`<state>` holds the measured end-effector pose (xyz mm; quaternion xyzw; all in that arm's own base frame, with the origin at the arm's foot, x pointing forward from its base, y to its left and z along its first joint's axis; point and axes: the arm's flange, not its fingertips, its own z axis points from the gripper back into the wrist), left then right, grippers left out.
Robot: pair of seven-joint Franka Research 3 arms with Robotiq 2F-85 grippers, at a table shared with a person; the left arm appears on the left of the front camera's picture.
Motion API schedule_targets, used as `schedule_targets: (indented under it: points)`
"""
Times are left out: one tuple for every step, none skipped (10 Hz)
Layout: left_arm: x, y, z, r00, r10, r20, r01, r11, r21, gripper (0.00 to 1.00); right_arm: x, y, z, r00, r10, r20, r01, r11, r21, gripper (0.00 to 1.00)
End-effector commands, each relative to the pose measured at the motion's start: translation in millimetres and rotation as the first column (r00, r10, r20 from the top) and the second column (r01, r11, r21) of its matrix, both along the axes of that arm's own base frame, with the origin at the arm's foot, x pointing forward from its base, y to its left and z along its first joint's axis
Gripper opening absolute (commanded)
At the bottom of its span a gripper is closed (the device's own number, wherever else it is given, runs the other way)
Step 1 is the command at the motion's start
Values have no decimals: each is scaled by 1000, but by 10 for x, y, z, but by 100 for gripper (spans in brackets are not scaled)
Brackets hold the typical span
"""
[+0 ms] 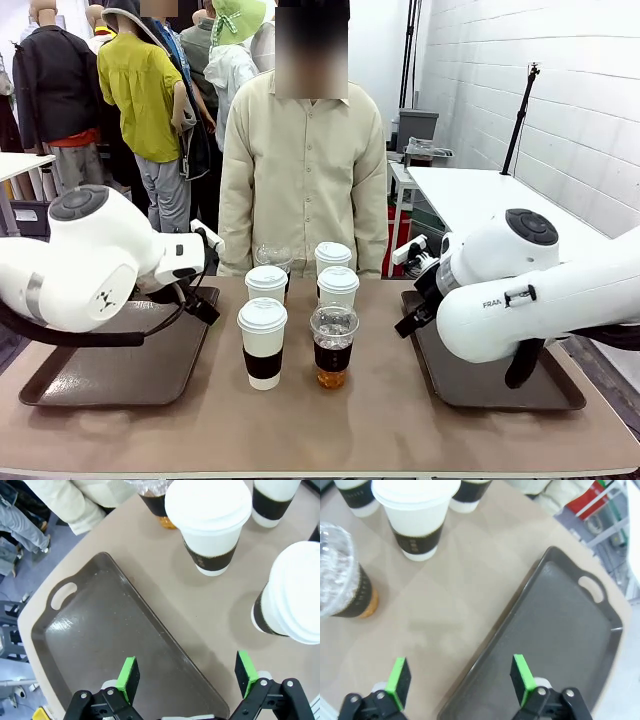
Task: Distribute the coffee onto the tray.
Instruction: Pick up one iced Americano and place it on the right Handle tray.
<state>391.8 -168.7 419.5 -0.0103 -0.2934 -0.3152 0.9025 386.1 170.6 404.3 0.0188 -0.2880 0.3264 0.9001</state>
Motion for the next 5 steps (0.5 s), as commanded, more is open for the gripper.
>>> schedule_targets:
  points:
    - [-111,-63,293,1000,9,-23,-8,999,43,100,-204,-116,268,998,44,-36,-44,999,10,100]
    - [-168,-109,421,999,2,-35,0,999,45,100,-305,-123,375,998,49,-41,-49,999,7,100]
    - [-228,-166,540,999,-5,-47,7,999,44,100,-389,-123,462,998,51,-42,-51,999,-5,100]
    - [-283,-221,641,998,-5,-56,8,998,58,100,-469,-110,558,998,53,-43,-54,998,-18,100]
    - [-317,-260,746,998,-3,-64,7,998,65,100,-527,-88,658,997,61,-49,-62,998,-31,100]
